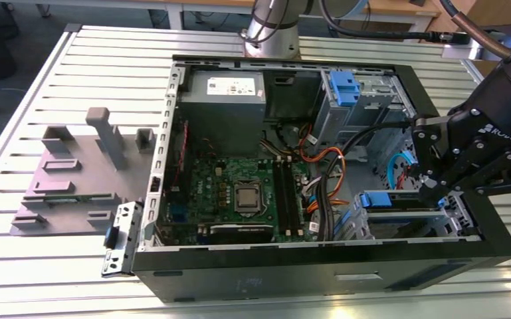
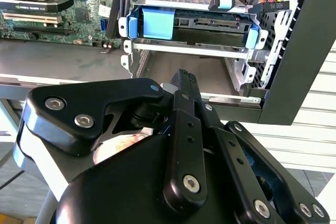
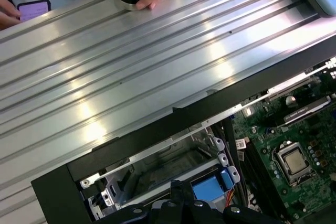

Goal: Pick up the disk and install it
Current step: 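Insert the first disk wire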

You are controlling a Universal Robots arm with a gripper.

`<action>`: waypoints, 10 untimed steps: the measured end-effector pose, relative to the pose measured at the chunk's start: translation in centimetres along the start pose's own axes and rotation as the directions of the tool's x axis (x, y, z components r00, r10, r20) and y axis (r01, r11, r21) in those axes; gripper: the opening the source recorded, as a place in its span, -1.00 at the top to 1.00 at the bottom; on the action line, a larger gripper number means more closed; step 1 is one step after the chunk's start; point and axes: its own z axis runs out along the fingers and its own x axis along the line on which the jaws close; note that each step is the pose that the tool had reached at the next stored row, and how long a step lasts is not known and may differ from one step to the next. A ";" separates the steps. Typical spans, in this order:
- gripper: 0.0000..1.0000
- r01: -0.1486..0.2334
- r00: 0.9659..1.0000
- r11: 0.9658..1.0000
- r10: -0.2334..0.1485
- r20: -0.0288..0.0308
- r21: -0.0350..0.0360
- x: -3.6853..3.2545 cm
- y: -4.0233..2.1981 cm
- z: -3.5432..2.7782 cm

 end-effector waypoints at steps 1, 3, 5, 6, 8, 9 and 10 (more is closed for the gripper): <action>0.79 0.000 1.000 1.000 0.000 0.000 0.000 0.00 0.00 0.00; 0.79 0.001 1.000 1.000 -0.001 -0.001 -0.001 0.00 0.00 0.00; 0.79 0.001 1.000 1.000 -0.001 -0.001 -0.002 0.00 0.00 0.00; 0.79 0.002 1.000 1.000 -0.002 -0.001 -0.002 0.00 0.00 0.01; 0.79 0.002 1.000 1.000 -0.002 -0.002 -0.003 0.00 0.00 0.01; 0.79 0.002 1.000 1.000 -0.002 -0.002 -0.004 0.00 0.00 0.01; 0.79 0.003 1.000 1.000 -0.003 -0.002 -0.004 0.00 0.00 0.01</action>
